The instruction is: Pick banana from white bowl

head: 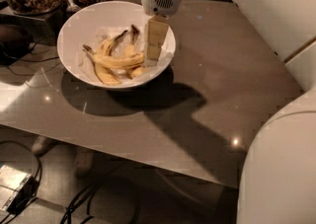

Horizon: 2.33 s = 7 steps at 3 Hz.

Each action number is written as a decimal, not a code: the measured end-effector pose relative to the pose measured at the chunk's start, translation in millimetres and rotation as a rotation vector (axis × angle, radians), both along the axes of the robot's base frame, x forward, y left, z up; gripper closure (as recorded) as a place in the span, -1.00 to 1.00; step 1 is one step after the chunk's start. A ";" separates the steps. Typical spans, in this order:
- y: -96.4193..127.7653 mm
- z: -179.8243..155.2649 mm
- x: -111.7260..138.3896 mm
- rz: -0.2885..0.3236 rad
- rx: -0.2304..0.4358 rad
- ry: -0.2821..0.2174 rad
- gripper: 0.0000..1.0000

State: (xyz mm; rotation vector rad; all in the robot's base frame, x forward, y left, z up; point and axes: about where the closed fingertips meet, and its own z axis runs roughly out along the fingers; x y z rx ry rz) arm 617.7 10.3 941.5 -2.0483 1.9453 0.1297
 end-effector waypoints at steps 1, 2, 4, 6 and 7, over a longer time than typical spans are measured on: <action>17.1 -9.1 6.5 -0.018 0.001 0.031 -0.80; 29.2 -20.3 12.3 -0.040 -0.021 0.056 -0.70; 45.5 -49.9 22.3 -0.049 -0.076 0.099 -0.40; 50.0 -72.3 27.2 -0.034 -0.103 0.114 0.00; 52.1 -70.8 29.4 -0.035 -0.097 0.108 0.43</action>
Offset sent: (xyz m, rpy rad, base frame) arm 0.0083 0.0340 -0.0310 -0.0802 0.1204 -0.0645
